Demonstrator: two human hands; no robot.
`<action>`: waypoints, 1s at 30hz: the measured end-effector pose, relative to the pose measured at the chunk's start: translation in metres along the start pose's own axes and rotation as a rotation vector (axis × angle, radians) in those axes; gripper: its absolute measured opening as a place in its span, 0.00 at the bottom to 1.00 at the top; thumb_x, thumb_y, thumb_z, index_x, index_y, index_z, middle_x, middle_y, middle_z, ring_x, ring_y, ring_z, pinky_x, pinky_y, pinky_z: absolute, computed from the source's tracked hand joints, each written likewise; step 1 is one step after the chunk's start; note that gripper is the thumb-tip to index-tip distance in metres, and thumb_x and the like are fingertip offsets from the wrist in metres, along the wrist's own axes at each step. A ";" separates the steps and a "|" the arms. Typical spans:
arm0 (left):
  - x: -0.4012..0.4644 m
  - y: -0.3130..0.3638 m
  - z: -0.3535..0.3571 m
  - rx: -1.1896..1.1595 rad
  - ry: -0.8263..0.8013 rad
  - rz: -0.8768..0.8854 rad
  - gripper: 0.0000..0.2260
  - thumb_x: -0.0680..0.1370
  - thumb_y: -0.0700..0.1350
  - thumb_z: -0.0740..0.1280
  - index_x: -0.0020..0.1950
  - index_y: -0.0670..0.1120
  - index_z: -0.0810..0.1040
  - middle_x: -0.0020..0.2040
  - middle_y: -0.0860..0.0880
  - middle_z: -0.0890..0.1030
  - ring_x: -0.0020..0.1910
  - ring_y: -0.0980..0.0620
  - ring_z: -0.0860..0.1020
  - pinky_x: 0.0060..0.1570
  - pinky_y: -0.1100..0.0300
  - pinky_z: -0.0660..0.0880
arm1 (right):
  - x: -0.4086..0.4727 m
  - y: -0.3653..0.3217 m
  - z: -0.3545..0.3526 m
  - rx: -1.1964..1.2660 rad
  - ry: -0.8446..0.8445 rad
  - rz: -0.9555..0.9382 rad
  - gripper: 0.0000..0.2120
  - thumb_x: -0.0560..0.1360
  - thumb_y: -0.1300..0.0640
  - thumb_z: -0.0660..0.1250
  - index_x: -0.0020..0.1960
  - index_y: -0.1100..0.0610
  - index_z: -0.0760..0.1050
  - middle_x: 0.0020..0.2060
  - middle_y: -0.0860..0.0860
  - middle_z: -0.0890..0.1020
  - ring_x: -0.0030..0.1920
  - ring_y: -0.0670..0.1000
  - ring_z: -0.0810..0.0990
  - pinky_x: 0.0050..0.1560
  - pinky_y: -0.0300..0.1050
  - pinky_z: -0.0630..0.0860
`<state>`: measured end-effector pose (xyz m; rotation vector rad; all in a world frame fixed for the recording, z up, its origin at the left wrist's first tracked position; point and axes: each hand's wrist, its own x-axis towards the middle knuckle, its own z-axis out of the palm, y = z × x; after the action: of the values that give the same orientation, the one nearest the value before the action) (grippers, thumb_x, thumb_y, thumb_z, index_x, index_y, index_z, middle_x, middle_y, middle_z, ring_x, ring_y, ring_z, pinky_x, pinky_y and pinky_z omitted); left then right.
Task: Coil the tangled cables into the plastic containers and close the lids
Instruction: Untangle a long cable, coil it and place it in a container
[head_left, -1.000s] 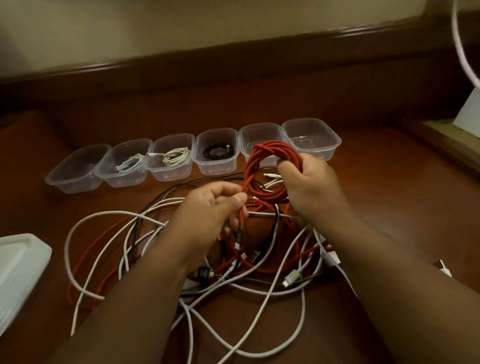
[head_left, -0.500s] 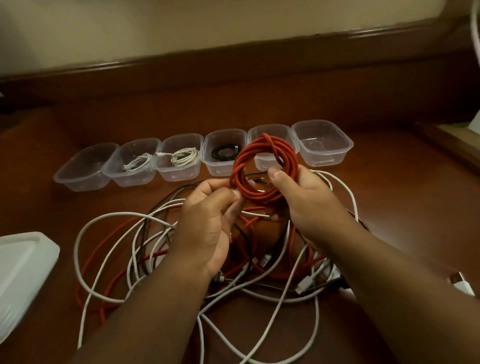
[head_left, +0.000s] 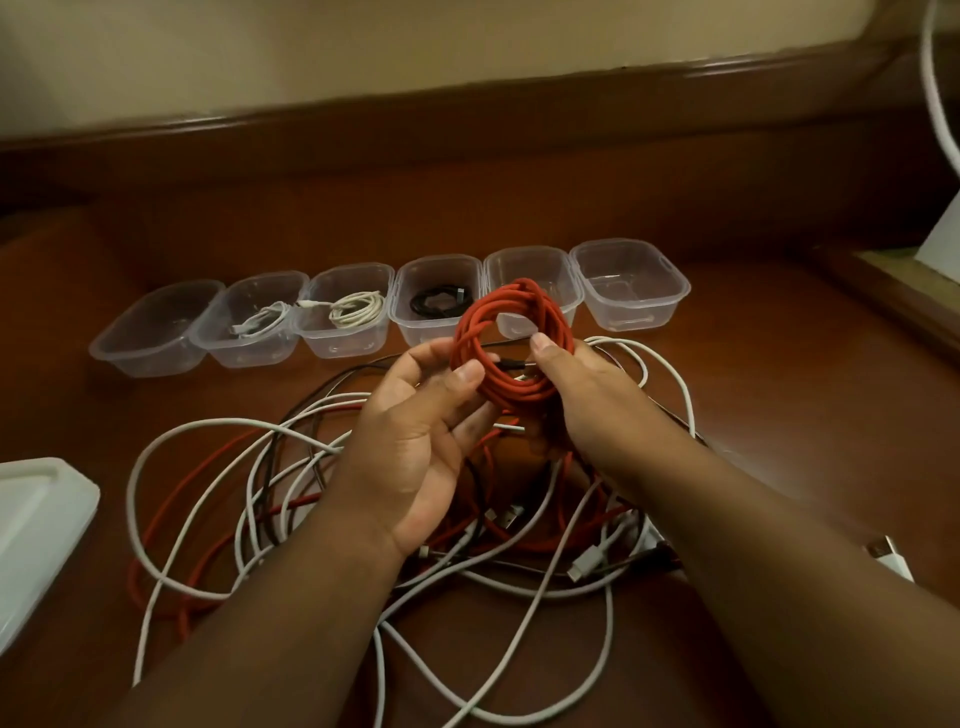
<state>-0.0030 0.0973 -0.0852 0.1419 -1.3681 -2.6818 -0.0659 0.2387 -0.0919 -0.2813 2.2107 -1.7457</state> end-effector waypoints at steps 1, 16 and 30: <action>0.001 0.000 0.000 -0.010 -0.001 -0.009 0.20 0.71 0.37 0.68 0.63 0.43 0.74 0.51 0.44 0.84 0.49 0.50 0.84 0.45 0.60 0.81 | 0.001 0.000 -0.001 -0.008 -0.005 0.014 0.24 0.80 0.35 0.54 0.66 0.49 0.72 0.50 0.52 0.82 0.53 0.54 0.81 0.60 0.60 0.77; 0.006 -0.005 -0.002 0.068 0.241 0.032 0.12 0.79 0.35 0.64 0.60 0.47 0.73 0.41 0.46 0.86 0.39 0.52 0.85 0.36 0.59 0.81 | -0.008 0.001 0.001 -0.286 0.140 -0.306 0.18 0.80 0.43 0.60 0.68 0.45 0.68 0.61 0.45 0.73 0.61 0.46 0.73 0.59 0.44 0.75; 0.002 -0.008 0.001 0.301 0.221 0.175 0.13 0.80 0.34 0.64 0.59 0.51 0.71 0.43 0.48 0.86 0.45 0.50 0.85 0.44 0.52 0.82 | -0.011 0.000 0.002 -0.321 -0.036 -0.363 0.06 0.75 0.48 0.72 0.50 0.46 0.79 0.41 0.43 0.81 0.43 0.41 0.80 0.43 0.37 0.77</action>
<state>-0.0058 0.1023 -0.0916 0.3198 -1.6180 -2.2314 -0.0548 0.2406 -0.0914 -0.8266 2.5309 -1.5167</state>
